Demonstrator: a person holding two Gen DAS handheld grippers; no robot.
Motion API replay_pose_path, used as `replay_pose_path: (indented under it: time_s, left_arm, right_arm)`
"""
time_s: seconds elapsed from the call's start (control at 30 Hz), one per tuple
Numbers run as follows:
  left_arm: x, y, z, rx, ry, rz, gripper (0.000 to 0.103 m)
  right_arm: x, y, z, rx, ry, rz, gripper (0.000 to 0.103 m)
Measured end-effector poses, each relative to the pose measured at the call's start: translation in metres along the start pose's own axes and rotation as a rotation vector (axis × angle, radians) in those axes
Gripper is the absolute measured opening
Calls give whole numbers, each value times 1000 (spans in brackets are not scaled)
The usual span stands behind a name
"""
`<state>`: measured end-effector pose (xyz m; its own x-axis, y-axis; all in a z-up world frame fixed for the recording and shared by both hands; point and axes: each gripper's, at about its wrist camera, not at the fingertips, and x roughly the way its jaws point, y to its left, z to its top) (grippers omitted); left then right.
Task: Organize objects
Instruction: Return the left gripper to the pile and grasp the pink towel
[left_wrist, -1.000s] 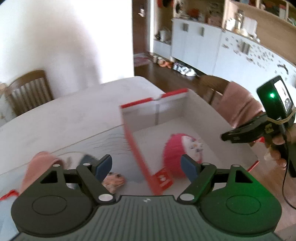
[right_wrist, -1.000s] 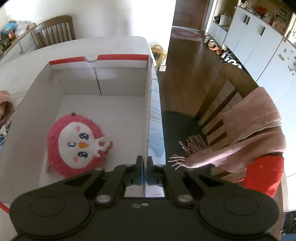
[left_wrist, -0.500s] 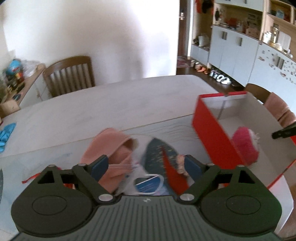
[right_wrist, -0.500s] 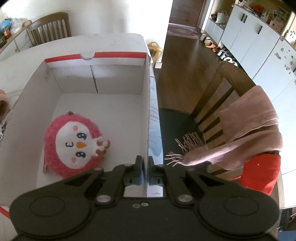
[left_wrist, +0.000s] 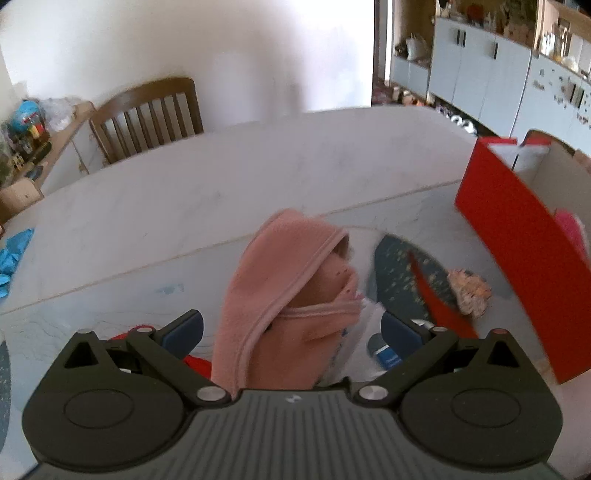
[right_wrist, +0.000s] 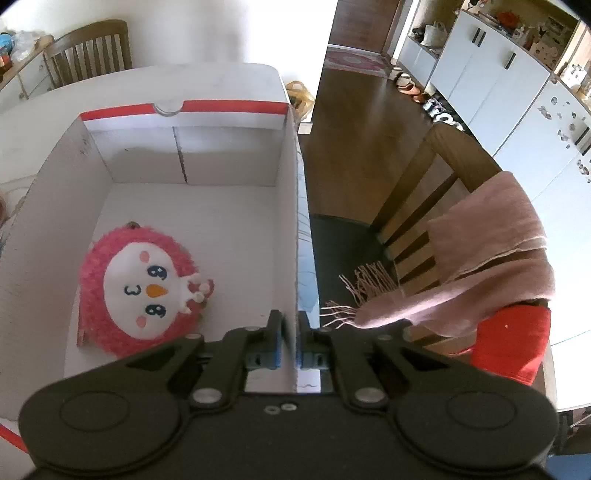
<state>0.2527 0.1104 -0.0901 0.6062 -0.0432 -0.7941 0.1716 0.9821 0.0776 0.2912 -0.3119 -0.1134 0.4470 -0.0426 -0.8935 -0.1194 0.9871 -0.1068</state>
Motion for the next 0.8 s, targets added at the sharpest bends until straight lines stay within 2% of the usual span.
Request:
replay_pose_path:
  time_s: [0.13,0.3,0.53,0.6,0.67,0.7,0.77,0.8]
  left_arm:
    - [17,2,-1,47,25,-19,103]
    - [36,-8,3,129,36,-2,103]
    - [52,-9,5,139,66,41,100]
    - [53,-8,6,129,70,36,88]
    - [54,-8,6,118,87,29,62]
    - [55,-7,6,110,95,30,55]
    - [54,-7,6,88,106,39,34]
    - [51,-7,7,80,103,44,29]
  right_arm:
    - [0,1,0,3,4,-10,7]
    - [0,4,1,3,11,-35,8]
    - [0,8,2,-13,14,-53,8]
    - [0,8,2,-19,17,-48,8]
    - [1,8,1,-27,19,-46,8]
    - [1,7,1,-28,20,-42,8]
    - [1,7,2,-31,24,-37,8]
    - [1,6,2,-33,26,-34,8]
